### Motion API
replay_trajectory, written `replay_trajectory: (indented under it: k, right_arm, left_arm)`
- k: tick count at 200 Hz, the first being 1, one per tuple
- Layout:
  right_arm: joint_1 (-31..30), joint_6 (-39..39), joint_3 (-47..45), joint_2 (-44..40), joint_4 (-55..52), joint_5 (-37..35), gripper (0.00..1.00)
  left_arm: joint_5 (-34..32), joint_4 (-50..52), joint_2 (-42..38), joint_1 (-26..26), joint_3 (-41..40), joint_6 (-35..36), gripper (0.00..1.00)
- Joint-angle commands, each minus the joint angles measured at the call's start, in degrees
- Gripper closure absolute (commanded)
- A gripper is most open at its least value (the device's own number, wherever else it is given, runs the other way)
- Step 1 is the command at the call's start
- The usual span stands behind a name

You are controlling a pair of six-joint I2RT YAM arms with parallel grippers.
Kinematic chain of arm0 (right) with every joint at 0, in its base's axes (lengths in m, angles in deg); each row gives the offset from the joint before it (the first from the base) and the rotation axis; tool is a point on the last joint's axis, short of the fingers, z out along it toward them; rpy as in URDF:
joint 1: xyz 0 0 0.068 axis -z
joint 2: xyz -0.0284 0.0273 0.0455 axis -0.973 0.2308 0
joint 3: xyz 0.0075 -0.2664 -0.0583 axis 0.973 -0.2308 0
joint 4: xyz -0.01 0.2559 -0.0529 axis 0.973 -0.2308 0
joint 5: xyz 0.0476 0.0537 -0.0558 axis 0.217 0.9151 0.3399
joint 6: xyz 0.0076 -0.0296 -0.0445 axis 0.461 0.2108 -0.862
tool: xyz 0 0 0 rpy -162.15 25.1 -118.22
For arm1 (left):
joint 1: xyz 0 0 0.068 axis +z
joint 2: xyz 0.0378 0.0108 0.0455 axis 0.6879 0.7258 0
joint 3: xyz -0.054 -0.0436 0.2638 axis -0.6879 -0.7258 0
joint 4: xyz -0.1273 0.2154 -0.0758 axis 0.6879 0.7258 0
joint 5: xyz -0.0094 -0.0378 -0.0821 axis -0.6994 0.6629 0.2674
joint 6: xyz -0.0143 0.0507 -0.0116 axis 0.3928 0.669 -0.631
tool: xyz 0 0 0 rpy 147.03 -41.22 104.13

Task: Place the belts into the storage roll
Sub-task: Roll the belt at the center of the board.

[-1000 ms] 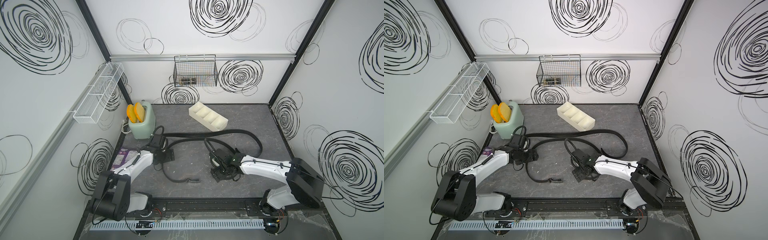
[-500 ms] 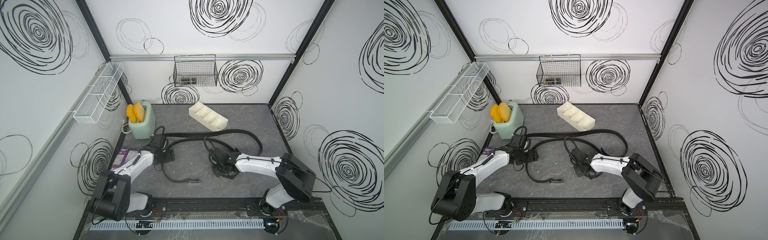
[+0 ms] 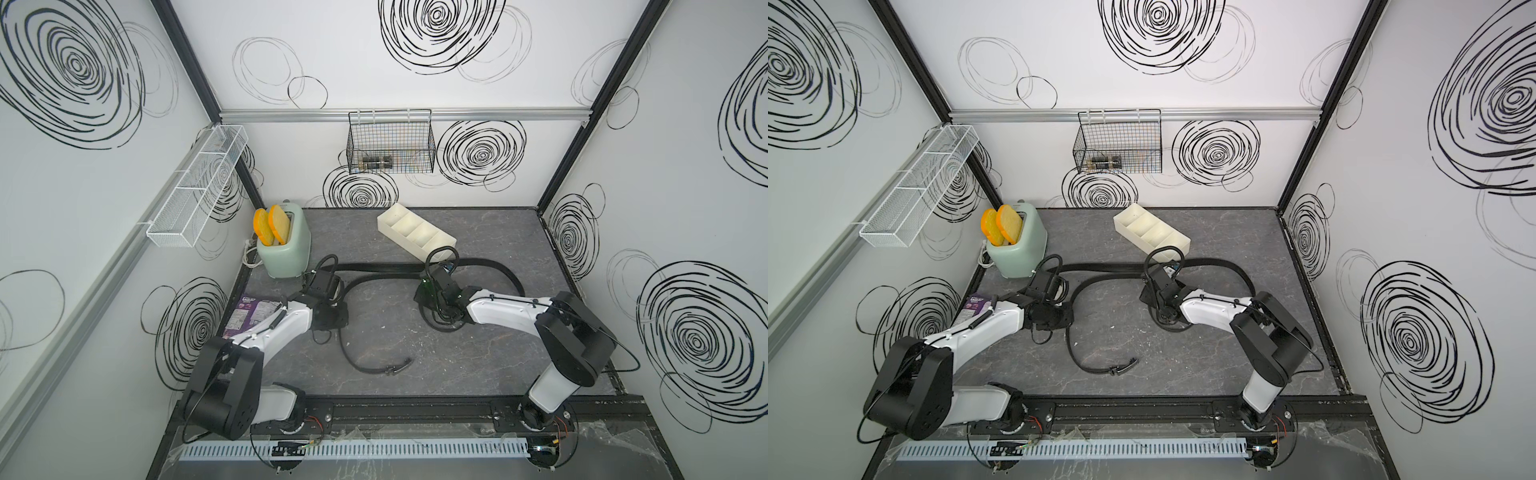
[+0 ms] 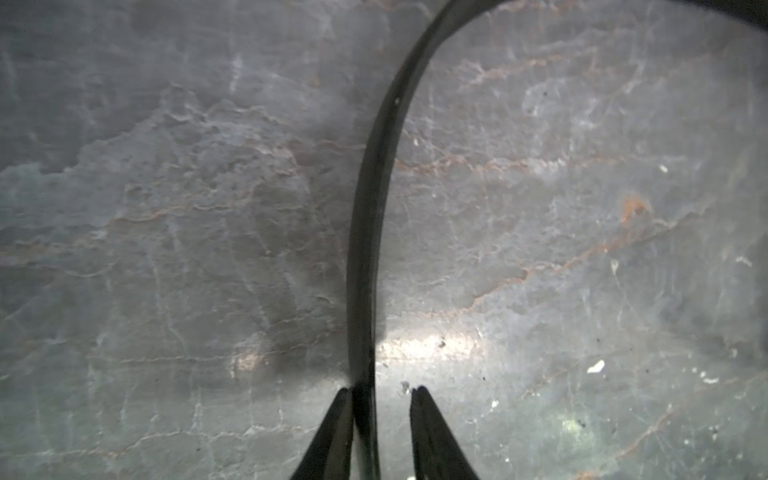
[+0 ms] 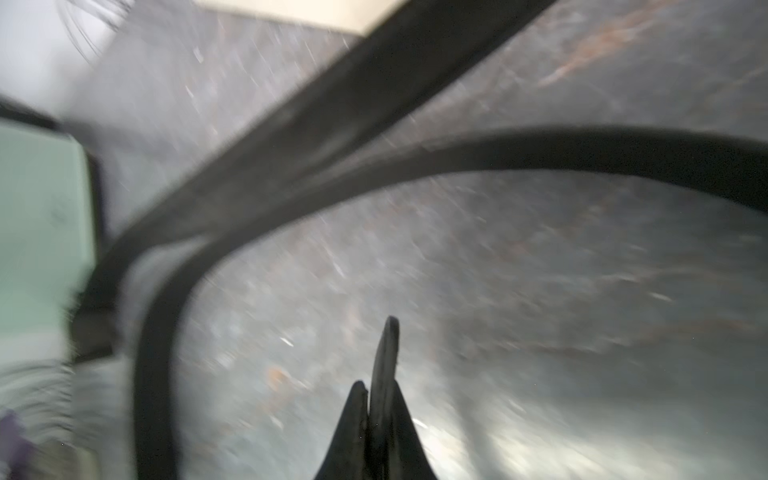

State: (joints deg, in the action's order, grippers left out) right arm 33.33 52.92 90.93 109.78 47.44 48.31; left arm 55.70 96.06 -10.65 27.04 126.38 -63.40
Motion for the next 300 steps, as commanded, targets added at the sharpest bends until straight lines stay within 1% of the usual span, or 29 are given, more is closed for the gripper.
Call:
replay_trajectory:
  k: [1, 17, 27, 34, 43, 52, 63, 84, 97, 109, 121, 134, 139, 144, 151, 158, 167, 174, 179, 189, 203, 212, 221, 227, 239, 260, 300]
  right_arm:
    - [-0.6, 19.3, 1.0, 2.5, 12.1, -5.6, 0.88]
    - [-1.4, 27.3, 0.2, 3.9, 18.4, -8.7, 0.87]
    - [-2.0, 30.7, 0.1, 4.6, 21.1, -10.6, 0.85]
    - [-2.3, 32.4, 0.4, 5.1, 21.9, -11.3, 0.82]
    - [-2.3, 33.4, 1.0, 6.0, 22.6, -11.0, 0.74]
    - [-2.0, 32.8, 1.8, 6.9, 22.9, -9.4, 0.67]
    - [-1.5, 30.2, 3.2, 7.2, 20.0, -7.2, 0.52]
    - [0.0, 21.1, 4.4, 5.3, 11.2, -4.3, 0.34]
    - [1.3, 11.2, 5.9, 3.5, 4.2, -2.8, 0.23]
    - [2.4, -2.7, 9.3, 2.4, -4.3, -1.2, 0.22]
    - [2.6, -19.8, 14.3, 1.7, -13.4, -1.0, 0.22]
    - [2.2, -41.4, 18.2, 1.6, -21.4, 3.0, 0.22]
    - [1.8, -50.3, 19.3, 1.4, -25.3, 3.3, 0.22]
    - [1.3, -58.8, 19.8, 1.0, -29.2, 1.8, 0.22]
    - [0.3, -70.4, 19.6, 0.3, -33.1, -3.1, 0.23]
    - [-0.7, -82.2, 17.6, -0.7, -35.4, -7.9, 0.23]
    - [-1.3, -97.1, 14.2, -1.8, -37.4, -11.2, 0.23]
    - [-1.3, -108.5, 12.1, -2.3, -39.4, -11.8, 0.3]
    - [-1.3, -114.3, 10.9, -2.6, -39.1, -12.8, 0.35]
    - [-0.4, -118.5, 8.7, -3.6, -33.5, -15.4, 0.36]
    - [1.0, -125.3, 7.7, -5.0, -27.7, -12.9, 0.37]
    - [0.6, -130.8, 6.7, -5.6, -24.2, -13.1, 0.36]
    - [-0.4, -132.5, 5.6, -5.4, -19.1, -15.1, 0.36]
    - [-1.0, -134.5, 5.7, -4.8, -17.6, -15.6, 0.35]
    - [-1.7, -137.2, 8.7, -1.6, -19.2, -15.1, 0.35]
    - [-2.1, -138.1, 16.6, 5.2, -25.2, -14.0, 0.36]
    - [-2.3, -140.4, 22.8, 11.6, -27.6, -9.5, 0.35]
  left_arm:
    - [2.9, -2.7, 0.8, -1.8, -1.6, -2.7, 0.77]
    - [5.0, -4.6, 0.3, -3.2, -3.2, -5.3, 0.78]
    - [6.0, -5.7, -0.2, -4.2, -4.1, -7.0, 0.78]
    - [6.6, -6.4, -0.5, -4.8, -4.7, -8.1, 0.78]
    - [7.8, -7.4, -0.8, -5.5, -5.4, -9.4, 0.78]
    - [8.6, -8.5, -1.1, -6.2, -6.1, -10.5, 0.77]
    - [9.2, -8.9, -1.2, -7.0, -6.6, -11.3, 0.77]
    - [8.9, -8.5, -1.4, -7.2, -6.6, -10.6, 0.76]
    - [8.6, -7.8, -1.4, -7.1, -6.1, -9.7, 0.75]
    - [8.6, -7.5, -1.4, -7.0, -5.7, -9.2, 0.75]
    - [8.7, -7.5, -1.4, -6.9, -5.5, -8.8, 0.75]
    - [8.9, -7.5, -1.5, -6.9, -5.4, -8.3, 0.74]
    - [8.9, -7.5, -1.6, -6.9, -5.6, -8.2, 0.74]
    - [9.0, -7.5, -1.7, -6.9, -5.7, -8.1, 0.74]
    - [9.1, -7.6, -1.8, -6.8, -5.9, -7.8, 0.74]
    - [9.3, -7.8, -1.8, -6.6, -6.0, -7.6, 0.74]
    - [9.5, -7.9, -1.7, -6.5, -6.3, -7.2, 0.74]
    - [9.9, -8.0, -1.6, -6.5, -6.5, -7.1, 0.74]
    - [10.1, -8.1, -1.5, -6.5, -6.6, -7.0, 0.74]
    - [10.7, -8.5, -1.3, -6.4, -6.6, -7.0, 0.74]
    - [11.3, -8.5, -1.2, -6.5, -6.4, -6.8, 0.74]
    - [11.3, -8.3, -1.2, -6.4, -6.3, -6.4, 0.74]
    - [11.6, -8.2, -1.2, -6.3, -6.3, -6.4, 0.73]
    - [11.8, -8.3, -1.2, -6.3, -6.3, -6.4, 0.73]
    - [11.9, -8.4, -1.1, -6.3, -6.3, -6.3, 0.72]
    - [12.4, -8.6, -0.5, -6.0, -6.3, -6.1, 0.71]
    - [13.5, -9.0, 0.7, -5.5, -6.2, -5.5, 0.71]
